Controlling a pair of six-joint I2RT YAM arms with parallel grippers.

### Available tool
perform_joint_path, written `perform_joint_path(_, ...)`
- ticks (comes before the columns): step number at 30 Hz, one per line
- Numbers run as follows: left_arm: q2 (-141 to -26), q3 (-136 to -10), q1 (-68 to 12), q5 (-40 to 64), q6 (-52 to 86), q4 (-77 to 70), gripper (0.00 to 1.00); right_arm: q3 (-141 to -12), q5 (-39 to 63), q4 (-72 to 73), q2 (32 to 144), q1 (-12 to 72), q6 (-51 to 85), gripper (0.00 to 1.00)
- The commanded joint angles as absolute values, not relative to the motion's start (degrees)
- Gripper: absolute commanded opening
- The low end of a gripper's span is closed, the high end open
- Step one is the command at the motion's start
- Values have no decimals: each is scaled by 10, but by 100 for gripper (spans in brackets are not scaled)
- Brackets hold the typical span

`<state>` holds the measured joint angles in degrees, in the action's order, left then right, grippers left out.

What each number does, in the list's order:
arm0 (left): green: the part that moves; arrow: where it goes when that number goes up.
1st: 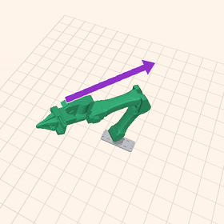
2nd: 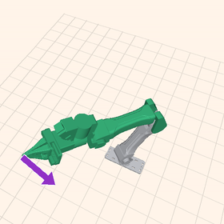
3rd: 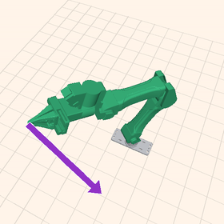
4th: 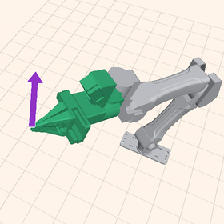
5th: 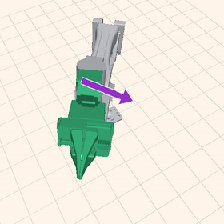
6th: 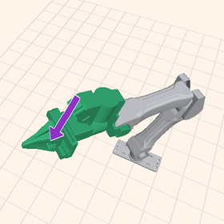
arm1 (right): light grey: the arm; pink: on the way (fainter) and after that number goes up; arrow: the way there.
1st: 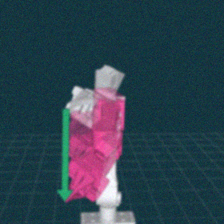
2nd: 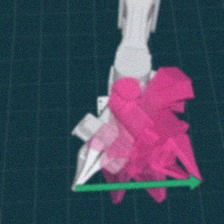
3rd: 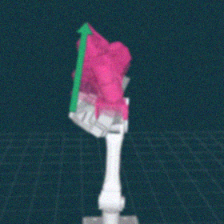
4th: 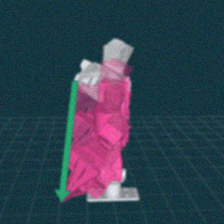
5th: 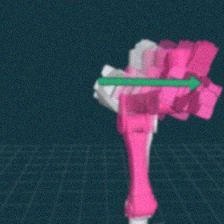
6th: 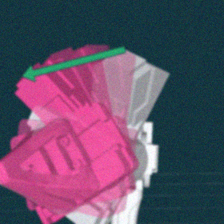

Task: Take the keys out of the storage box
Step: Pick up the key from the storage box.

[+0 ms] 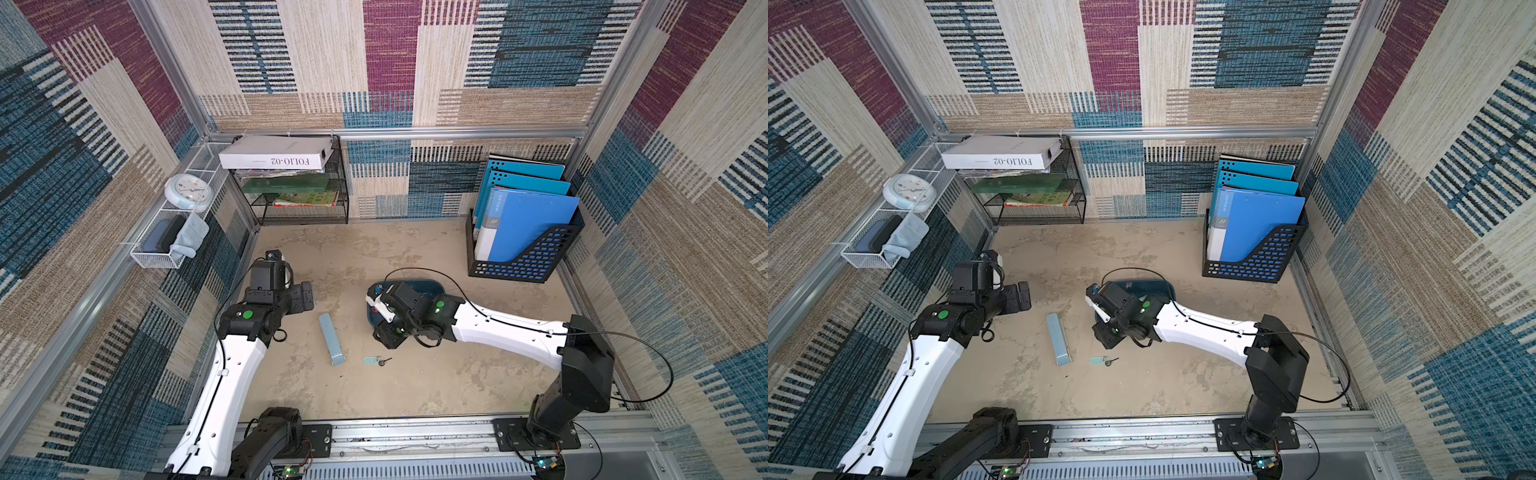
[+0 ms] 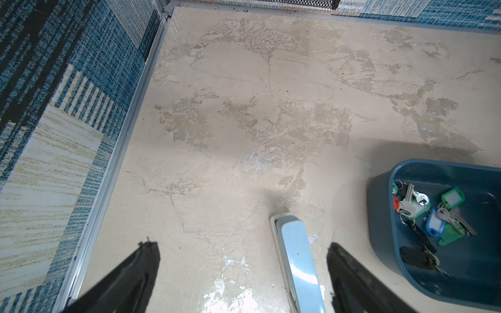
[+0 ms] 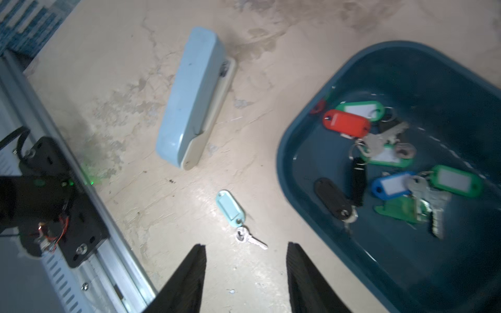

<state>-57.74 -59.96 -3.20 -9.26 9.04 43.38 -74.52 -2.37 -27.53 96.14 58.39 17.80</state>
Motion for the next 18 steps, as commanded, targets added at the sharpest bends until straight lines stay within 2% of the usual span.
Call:
perform_joint_path(1, -576, -600, -31, -81, 90, 429, 99, -752, -90, -313, 980, 538, 229, 55)
perform_joint_path(3, -577, -599, -32, -78, 89, 429, 99, -770, -96, -321, 1007, 511, 242, 56)
perform_joint_path(8, -576, -599, -31, -77, 88, 428, 99, -825, -85, -334, 1085, 457, 284, 42)
perform_joint_path(18, -577, -599, -31, -76, 87, 427, 99, -912, -119, -343, 1191, 450, 300, 36)
